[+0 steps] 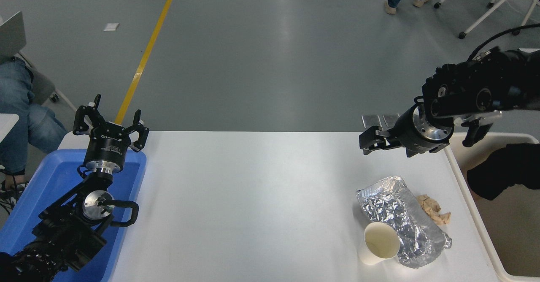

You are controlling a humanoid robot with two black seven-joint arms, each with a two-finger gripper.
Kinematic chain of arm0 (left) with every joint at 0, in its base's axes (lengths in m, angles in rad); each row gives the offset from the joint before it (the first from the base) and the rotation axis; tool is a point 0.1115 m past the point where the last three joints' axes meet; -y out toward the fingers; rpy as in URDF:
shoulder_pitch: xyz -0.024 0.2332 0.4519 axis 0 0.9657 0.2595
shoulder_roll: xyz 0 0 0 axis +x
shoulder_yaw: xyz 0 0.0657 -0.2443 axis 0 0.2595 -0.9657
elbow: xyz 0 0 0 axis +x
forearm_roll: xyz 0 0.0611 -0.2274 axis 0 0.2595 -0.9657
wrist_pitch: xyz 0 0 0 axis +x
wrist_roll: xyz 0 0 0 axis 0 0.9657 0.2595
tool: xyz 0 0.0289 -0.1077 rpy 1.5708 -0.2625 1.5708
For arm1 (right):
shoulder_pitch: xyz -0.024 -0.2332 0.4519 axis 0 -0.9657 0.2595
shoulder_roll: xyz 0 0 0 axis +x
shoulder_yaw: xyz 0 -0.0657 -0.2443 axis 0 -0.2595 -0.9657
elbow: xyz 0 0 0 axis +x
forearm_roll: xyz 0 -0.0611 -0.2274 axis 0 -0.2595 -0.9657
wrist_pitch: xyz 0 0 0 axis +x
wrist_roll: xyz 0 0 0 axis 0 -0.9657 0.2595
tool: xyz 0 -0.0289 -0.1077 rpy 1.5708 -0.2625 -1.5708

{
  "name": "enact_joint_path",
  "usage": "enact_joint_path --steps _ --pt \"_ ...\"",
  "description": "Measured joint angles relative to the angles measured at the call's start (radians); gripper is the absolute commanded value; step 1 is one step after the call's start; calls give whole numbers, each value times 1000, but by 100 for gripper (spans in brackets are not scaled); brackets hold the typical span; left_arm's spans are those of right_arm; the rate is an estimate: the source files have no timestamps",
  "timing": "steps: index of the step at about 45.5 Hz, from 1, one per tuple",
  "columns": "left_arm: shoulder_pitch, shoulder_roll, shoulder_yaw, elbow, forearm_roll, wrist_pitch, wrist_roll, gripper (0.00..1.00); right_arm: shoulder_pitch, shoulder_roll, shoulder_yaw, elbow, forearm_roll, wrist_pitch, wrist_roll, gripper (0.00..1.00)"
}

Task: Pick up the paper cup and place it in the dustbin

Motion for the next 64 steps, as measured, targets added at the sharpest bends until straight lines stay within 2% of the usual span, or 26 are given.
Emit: enact_joint_path --steps 13,27,46,51,54,57,59,62,64 --pt "0 0 0 0 0 0 0 99 -68 -36 2 24 -92 26 1 100" --pt "0 0 0 0 0 0 0 99 -192 -83 11 17 -175 -19 2 100" --pt "0 0 0 0 0 0 0 99 -389 -93 57 -73 -205 -97 3 99" --pt "0 0 0 0 0 0 0 99 -435 -91 75 -100 -207 -109 3 96" --pt "0 0 0 0 0 0 0 99 -463 -91 86 -119 -207 -118 3 91" --pt "0 0 0 0 0 0 0 99 -488 -91 96 -135 -209 -127 4 81" --pt "0 0 0 0 0 0 0 99 -505 -91 102 -146 -209 -135 5 68" --pt "0 0 0 0 0 0 0 99 -528 -90 107 -158 -213 -147 6 42" --pt "0 0 0 0 0 0 0 99 -540 -89 110 -163 -218 -154 7 29"
